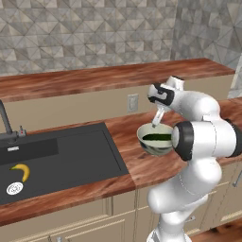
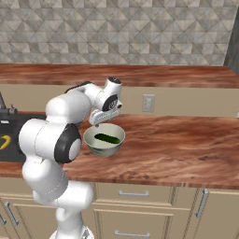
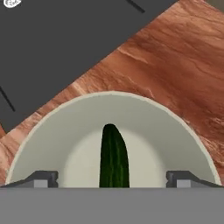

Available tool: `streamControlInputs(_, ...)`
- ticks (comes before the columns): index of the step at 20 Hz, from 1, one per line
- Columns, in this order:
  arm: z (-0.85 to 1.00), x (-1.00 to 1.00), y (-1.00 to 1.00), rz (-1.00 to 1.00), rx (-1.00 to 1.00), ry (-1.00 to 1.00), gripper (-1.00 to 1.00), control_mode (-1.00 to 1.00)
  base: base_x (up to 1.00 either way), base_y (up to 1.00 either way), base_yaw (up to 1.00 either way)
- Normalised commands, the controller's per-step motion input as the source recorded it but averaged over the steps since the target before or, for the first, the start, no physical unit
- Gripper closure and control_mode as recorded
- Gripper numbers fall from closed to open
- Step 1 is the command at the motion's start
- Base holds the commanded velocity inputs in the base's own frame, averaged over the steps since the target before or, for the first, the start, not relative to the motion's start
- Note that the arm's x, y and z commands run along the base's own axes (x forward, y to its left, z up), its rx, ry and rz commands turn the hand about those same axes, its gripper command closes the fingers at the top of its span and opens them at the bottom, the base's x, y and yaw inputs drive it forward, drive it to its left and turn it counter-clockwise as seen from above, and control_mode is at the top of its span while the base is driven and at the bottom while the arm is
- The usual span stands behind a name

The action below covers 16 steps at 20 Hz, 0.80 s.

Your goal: Pick the cucumbers from the cabinet and place them in one bowl. Pick the banana from the sink and place it in the other bowl.

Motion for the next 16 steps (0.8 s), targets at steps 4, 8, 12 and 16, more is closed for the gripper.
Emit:
streamControlInputs(4, 0.05, -0.82, -0.07, -0.13, 0.0, -0.01, -1.0, -1.0, 0.0, 0.0, 0.0)
streamControlInputs(8, 0.0, -0.91, 0.0, -0.17, -0.02, -0.04, -1.0, -1.0, 0.0, 0.0, 0.0)
streamControlInputs(12, 0.02, -0.73, 0.13, -0.18, -0.08, -0.03, -1.0, -1.0, 0.0, 0.0, 0.0)
streamControlInputs(16, 0.33, -0.24, 0.1, -0.18, -0.14, 0.05, -1.0, -1.0, 0.0, 0.0, 0.0)
